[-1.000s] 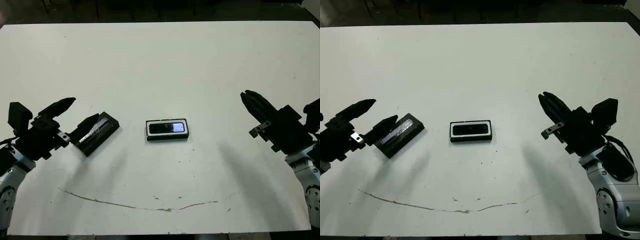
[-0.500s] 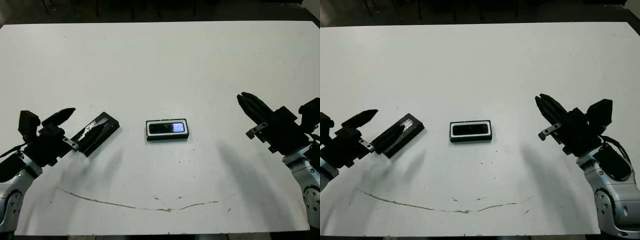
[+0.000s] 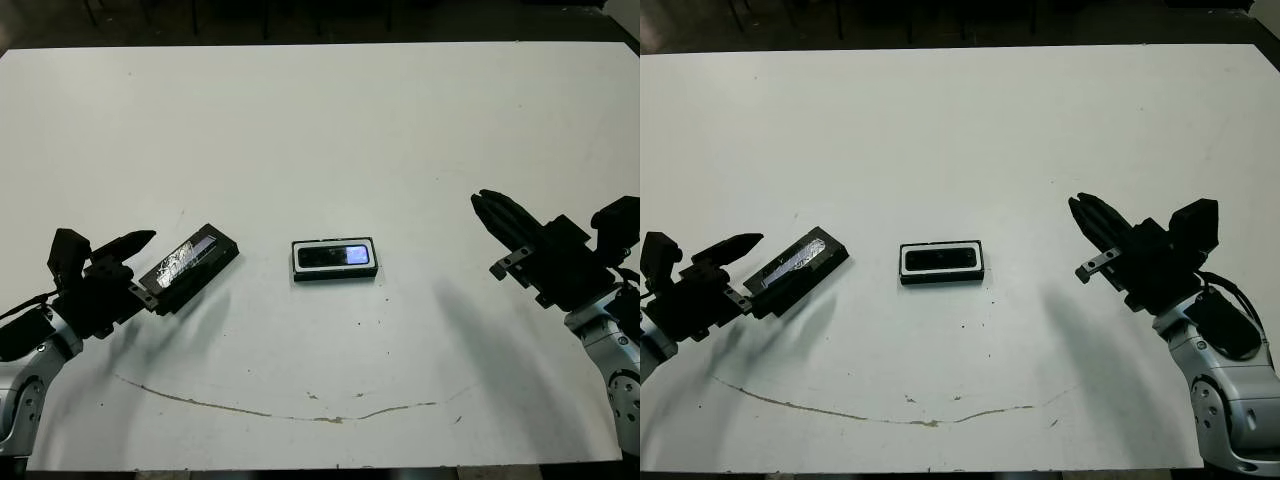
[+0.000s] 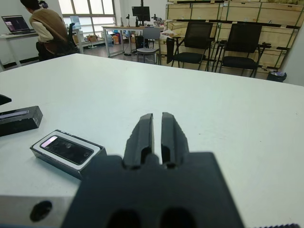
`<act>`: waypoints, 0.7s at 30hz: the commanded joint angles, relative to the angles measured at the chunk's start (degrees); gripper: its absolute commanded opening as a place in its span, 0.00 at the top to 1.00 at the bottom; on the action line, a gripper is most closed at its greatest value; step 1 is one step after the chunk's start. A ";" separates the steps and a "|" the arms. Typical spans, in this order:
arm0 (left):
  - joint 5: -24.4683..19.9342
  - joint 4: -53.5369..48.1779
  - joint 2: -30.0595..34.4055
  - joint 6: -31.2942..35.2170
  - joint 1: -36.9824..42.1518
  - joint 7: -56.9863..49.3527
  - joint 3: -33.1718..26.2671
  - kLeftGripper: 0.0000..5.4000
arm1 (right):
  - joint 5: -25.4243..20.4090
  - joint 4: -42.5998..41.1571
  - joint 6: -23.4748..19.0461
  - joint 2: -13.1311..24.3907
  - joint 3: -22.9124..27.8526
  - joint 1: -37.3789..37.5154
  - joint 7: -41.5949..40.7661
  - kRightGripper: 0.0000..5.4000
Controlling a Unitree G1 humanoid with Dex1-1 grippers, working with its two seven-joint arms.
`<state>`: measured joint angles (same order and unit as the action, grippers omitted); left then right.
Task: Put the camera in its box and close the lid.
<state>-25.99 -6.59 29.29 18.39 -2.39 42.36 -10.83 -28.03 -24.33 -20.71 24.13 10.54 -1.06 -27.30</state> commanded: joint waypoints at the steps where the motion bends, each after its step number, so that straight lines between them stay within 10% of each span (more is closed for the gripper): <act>1: 0.98 1.19 1.67 1.29 -0.20 1.18 1.09 0.00 | 0.21 0.49 -0.51 0.35 -0.07 0.58 -0.18 1.00; 21: 3.10 5.86 2.27 1.93 0.38 2.54 2.48 0.00 | -0.06 0.45 -0.43 0.77 0.22 1.05 -0.71 1.00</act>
<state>-24.15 -2.01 30.84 20.37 -1.60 45.16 -8.86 -28.31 -24.36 -20.71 24.23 10.58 -0.96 -27.60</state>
